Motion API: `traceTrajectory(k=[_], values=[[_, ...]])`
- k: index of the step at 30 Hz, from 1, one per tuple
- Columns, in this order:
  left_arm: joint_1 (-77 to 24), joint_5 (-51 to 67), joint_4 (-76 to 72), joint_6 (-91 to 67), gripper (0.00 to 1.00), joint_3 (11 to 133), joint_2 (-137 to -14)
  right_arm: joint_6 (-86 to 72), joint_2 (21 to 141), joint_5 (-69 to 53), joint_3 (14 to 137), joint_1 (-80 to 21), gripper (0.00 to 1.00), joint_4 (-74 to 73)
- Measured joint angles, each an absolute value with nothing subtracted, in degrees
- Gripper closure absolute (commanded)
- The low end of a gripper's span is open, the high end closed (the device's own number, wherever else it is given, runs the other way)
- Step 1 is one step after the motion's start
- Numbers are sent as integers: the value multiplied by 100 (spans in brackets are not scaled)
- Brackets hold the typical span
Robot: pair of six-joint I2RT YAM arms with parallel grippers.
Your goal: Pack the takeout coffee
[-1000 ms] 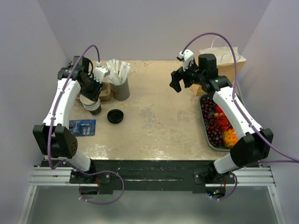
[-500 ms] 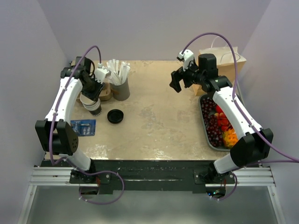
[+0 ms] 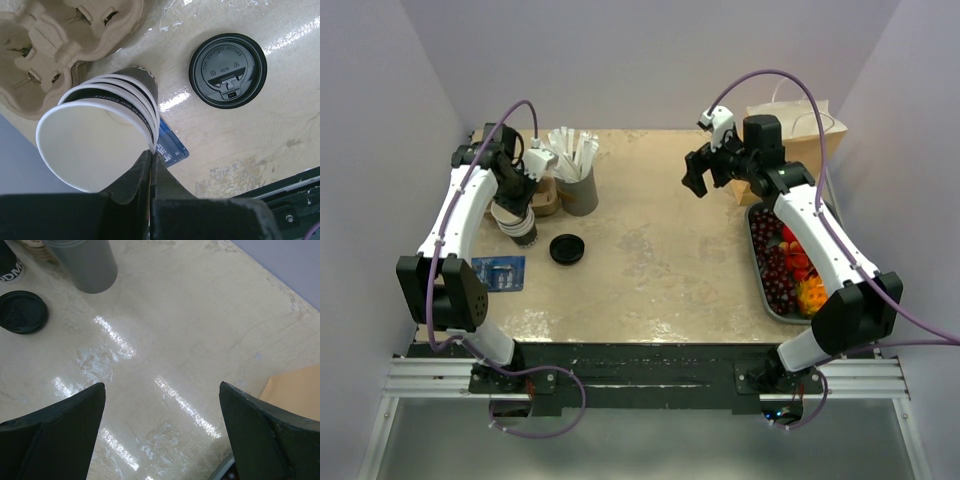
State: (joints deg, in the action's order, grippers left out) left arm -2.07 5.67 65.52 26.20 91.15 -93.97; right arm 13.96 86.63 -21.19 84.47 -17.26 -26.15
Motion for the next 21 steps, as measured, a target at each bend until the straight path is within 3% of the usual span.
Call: traceTrajectory(k=[21], values=[[-246,21,7074,3076,100,10138,-9382,1258,9113,-2233,8602,-1726,2,-2593]])
